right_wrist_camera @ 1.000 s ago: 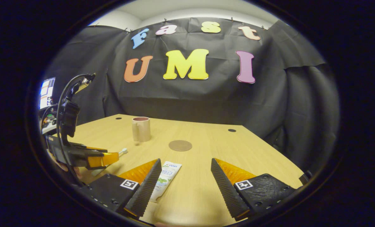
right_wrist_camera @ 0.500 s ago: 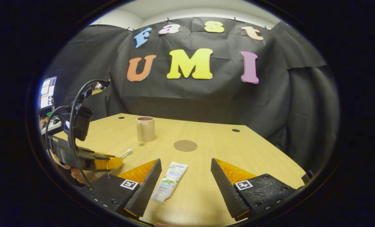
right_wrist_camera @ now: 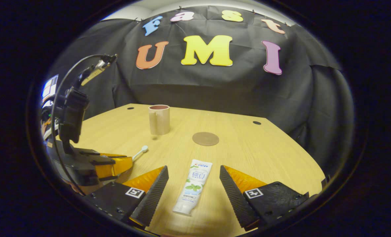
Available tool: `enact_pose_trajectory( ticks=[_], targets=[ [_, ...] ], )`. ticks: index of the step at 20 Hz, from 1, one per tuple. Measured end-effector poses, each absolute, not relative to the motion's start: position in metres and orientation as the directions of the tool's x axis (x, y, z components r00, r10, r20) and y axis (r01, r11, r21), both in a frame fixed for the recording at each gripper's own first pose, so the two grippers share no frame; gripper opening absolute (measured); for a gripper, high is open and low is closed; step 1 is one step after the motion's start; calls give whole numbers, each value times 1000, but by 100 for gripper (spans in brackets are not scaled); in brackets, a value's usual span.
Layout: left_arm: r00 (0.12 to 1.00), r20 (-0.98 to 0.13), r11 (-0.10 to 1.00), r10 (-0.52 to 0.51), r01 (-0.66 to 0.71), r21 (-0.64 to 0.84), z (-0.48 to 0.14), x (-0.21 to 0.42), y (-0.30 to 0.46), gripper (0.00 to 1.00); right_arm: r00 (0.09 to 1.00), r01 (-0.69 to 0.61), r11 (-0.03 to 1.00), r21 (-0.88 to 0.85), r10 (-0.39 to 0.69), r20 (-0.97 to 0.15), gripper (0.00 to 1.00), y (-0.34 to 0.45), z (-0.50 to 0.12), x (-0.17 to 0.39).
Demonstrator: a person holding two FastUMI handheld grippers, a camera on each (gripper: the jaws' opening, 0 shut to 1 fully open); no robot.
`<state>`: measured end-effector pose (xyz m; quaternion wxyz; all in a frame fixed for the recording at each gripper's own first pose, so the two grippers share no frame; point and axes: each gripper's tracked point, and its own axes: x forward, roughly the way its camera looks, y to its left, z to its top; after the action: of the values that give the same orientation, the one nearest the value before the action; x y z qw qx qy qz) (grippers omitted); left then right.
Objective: Put the toothbrush and toothpaste on the desktop into the cup, then pick up the cup and place it on the coaster on the desktop.
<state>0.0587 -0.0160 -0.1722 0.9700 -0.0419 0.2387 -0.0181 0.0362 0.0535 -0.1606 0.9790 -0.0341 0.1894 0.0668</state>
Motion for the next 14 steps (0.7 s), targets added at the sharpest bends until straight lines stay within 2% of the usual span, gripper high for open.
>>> enact_pose_trajectory(
  ticks=[3, 4, 5, 6, 7, 8, 10, 14],
  targets=[
    [880, -472, 997, -59, 24, -80, -174, 59, -18, 13, 908, -151, 989, -12, 133, -398, 94, 57, -162, 36],
    [880, -473, 998, -50, 24, -60, -174, 58, -19, 12, 911, -149, 989, -13, 132, -391, 96, 56, -161, 36],
    [882, -468, 999, -49, 35, -38, -173, 57, -20, 13, 913, -148, 989, -15, 131, -387, 94, 55, -160, 36],
    [886, -461, 999, -54, 49, -24, -172, 56, -23, 13, 911, -153, 988, -17, 134, -389, 96, 56, -161, 35],
    [888, -458, 999, -48, 47, -14, -170, 55, -23, 12, 910, -156, 988, -21, 135, -392, 94, 55, -161, 34],
    [887, -460, 999, -40, 40, -10, -171, 55, -22, 13, 910, -158, 987, -25, 136, -391, 96, 54, -159, 34],
    [876, -482, 999, -32, 29, -13, -175, 53, -20, 14, 911, -161, 986, -42, 132, -392, 94, 51, -158, 36],
    [871, -484, 996, -84, 81, -27, -176, 53, -29, 14, 899, -165, 986, 17, 157, -408, 93, 47, -156, 42]
  ],
)
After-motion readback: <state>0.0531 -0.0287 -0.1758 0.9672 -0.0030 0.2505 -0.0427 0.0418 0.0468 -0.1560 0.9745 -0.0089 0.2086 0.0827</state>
